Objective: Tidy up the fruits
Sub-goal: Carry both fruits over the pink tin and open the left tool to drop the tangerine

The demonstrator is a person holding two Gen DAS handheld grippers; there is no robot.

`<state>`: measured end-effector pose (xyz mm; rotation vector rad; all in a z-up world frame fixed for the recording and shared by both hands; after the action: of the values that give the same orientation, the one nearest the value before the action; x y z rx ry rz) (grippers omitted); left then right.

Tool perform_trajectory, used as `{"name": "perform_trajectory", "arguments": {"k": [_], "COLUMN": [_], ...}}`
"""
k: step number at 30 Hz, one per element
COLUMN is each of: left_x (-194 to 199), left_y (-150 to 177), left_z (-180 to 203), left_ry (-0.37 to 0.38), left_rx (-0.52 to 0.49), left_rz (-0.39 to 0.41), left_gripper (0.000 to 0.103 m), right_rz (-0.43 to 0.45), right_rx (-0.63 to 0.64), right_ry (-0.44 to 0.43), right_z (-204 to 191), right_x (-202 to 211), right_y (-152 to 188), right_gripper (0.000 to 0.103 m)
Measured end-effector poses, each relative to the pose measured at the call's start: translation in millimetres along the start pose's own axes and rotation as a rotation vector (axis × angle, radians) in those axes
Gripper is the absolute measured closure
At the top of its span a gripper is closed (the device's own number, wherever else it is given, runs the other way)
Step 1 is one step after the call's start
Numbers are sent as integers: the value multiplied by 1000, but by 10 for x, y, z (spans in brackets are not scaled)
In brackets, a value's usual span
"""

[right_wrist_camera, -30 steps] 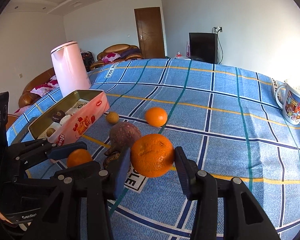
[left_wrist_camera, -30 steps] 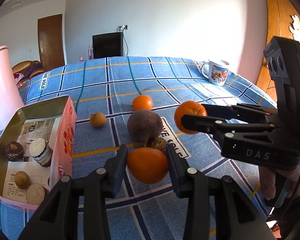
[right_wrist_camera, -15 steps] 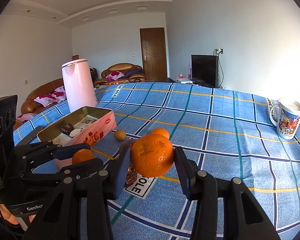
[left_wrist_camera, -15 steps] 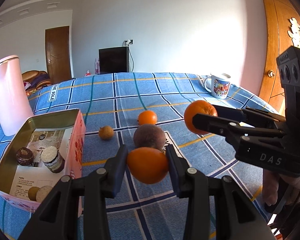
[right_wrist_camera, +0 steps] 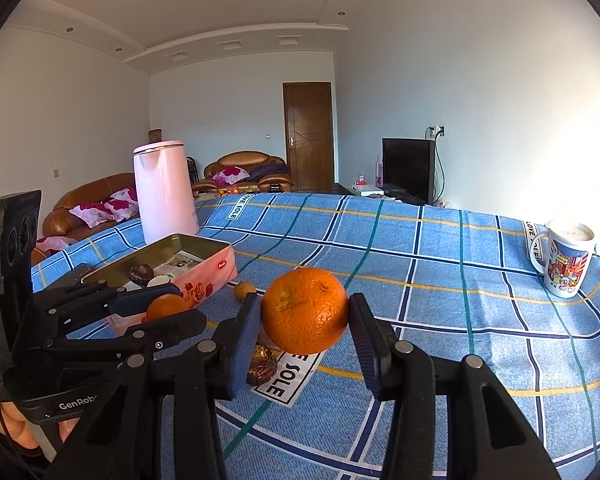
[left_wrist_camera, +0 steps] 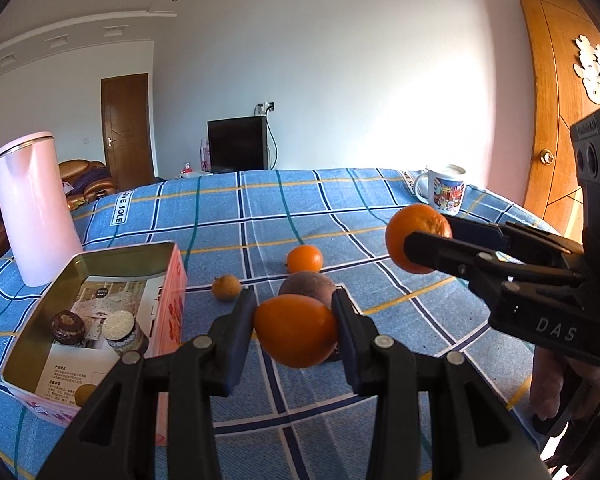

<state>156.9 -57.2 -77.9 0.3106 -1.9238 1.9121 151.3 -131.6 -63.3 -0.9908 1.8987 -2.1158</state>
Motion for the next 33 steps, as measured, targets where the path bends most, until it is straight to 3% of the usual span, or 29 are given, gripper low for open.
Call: {"name": "perform_trajectory", "arguments": {"k": [9,17,26,33], "left_x": [63,170,351,370], "left_y": [-63,-122,-187,-41], "left_z": [-71,-316,-1105,-1693], "left_ry": [-27,-43,-141,-229], "left_rx": [-7,32,130,204], "left_rz": [33,51,72,36], "left_gripper": [62,62,62,62], "right_rz": [38,22,8,-32], "right_rx": [24,44,87,119], "right_ry": [29,1,-106,-184], "right_z": [-28,-213,-745,-1189], "right_x": [59,-54,-275,-564], "right_y": [-43,-125,-353,-383], "right_gripper": [56,56,56,56]}}
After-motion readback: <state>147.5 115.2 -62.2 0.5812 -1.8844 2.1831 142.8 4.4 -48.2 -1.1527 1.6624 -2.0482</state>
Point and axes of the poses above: each gripper's, at about its wrist camera, not at the fingertips, and x roughly against the way its jaws point, z to its right, y to its underside, the point moved 10 cm from there along -x, roughly the way its jaws point
